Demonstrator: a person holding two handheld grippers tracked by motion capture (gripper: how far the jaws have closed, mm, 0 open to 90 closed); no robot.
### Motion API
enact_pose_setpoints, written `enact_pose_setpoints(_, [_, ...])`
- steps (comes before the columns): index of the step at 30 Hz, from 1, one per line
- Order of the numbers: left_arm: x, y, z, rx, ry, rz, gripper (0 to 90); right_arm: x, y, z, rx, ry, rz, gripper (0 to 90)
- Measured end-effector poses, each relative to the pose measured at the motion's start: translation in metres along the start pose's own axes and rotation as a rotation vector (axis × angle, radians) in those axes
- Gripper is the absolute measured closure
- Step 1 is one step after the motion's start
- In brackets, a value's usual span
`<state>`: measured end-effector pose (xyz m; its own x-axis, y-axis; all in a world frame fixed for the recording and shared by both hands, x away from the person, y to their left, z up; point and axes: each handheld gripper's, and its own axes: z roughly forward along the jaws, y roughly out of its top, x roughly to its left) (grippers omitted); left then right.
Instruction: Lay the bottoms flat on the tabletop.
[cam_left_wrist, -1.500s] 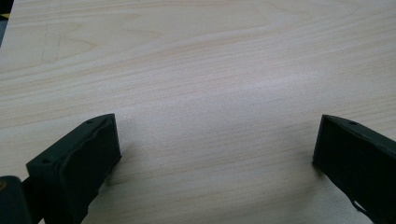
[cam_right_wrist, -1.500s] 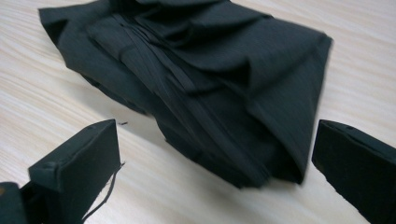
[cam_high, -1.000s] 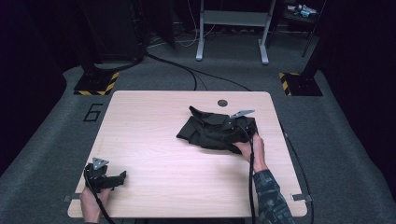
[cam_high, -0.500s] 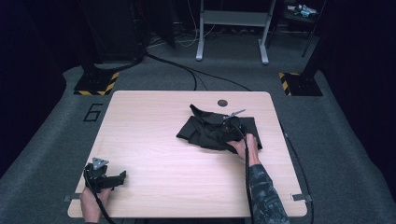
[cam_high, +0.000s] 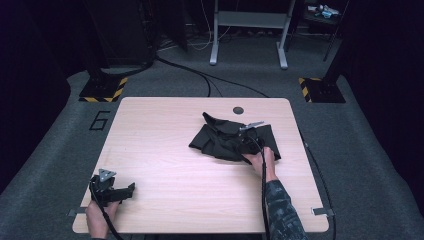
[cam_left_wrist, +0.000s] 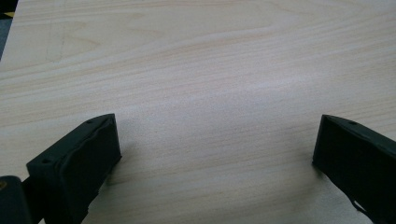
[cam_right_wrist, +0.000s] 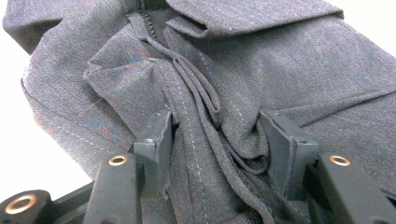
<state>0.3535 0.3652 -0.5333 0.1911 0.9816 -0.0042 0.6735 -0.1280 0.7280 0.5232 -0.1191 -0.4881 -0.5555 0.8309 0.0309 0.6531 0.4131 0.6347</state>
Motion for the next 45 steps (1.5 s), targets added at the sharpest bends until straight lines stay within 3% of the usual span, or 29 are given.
enact_pose_setpoints(13, [0.000, 0.000, 0.000, 0.002, 0.000, -0.002, 0.3, 0.013, -0.010, -0.005, -0.028, -0.020, 0.016, 47.1])
enact_pose_setpoints(19, [0.000, 0.000, 0.000, 0.002, 0.000, -0.003, 0.3, 0.020, -0.015, -0.008, -0.037, -0.003, 0.013, 47.1])
enact_pose_setpoints(25, [0.000, 0.000, 0.000, 0.001, 0.001, -0.001, 0.3, 0.035, -0.023, -0.012, -0.046, -0.017, 0.010, 47.1])
enact_pose_setpoints(35, [0.000, 0.000, 0.000, 0.002, 0.003, -0.002, 0.3, 0.054, -0.035, -0.018, -0.062, 0.002, -0.019, 47.2])
enact_pose_setpoints(36, [0.000, 0.000, 0.000, 0.002, 0.003, -0.002, 0.3, 0.058, -0.036, -0.019, -0.058, -0.001, -0.003, 47.3])
enact_pose_setpoints(45, [0.000, 0.000, 0.000, 0.001, 0.004, -0.001, 0.3, 0.077, -0.046, -0.024, -0.083, 0.014, -0.041, 47.5])
